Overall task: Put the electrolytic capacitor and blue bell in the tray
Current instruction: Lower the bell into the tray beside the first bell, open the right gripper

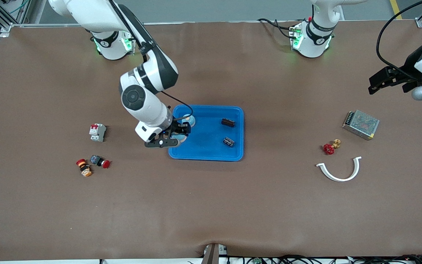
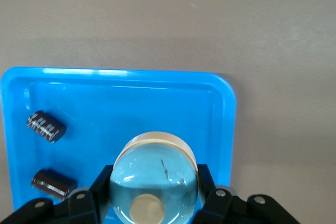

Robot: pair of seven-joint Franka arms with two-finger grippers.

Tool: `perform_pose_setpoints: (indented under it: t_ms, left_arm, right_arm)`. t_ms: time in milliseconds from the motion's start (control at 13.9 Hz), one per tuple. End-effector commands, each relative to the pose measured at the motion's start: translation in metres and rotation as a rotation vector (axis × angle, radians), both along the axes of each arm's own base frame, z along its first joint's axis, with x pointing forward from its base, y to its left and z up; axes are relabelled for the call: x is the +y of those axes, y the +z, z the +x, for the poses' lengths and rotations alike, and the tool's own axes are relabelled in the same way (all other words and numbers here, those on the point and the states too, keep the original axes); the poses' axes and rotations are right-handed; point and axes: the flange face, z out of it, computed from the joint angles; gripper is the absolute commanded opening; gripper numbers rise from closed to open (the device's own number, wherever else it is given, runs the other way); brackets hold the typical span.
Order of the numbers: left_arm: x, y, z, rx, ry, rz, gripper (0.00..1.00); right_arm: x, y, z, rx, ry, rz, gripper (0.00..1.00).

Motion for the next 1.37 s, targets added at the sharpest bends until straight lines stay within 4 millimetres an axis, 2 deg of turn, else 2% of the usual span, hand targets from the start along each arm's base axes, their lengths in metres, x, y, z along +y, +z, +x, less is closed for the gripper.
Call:
perform_pose_setpoints:
  t_ms: [0,360,504,1297]
  left_arm:
    - [0.001,0.004,-0.009,-0.002,0.008,-0.001,1.0]
    - [0.002,0.004,-0.009,-0.002,-0.003,-0.002,1.0]
    - [0.001,0.004,-0.009,-0.002,-0.005,-0.002,1.0]
    - [0.001,0.003,-0.008,0.0,-0.006,0.0,1.0]
  right_arm:
    - [0.018,-0.023,-0.007,-0.017,-0.04,0.002,0.35]
    - [0.033,-0.066,-0.02,-0.02,-0.025,-0.014,0.35]
    - [0.034,-0.072,-0.025,-0.01,-0.021,-0.023,0.35]
    - [0.028,-0.107,-0.022,-0.04,-0.024,-0.04,0.35]
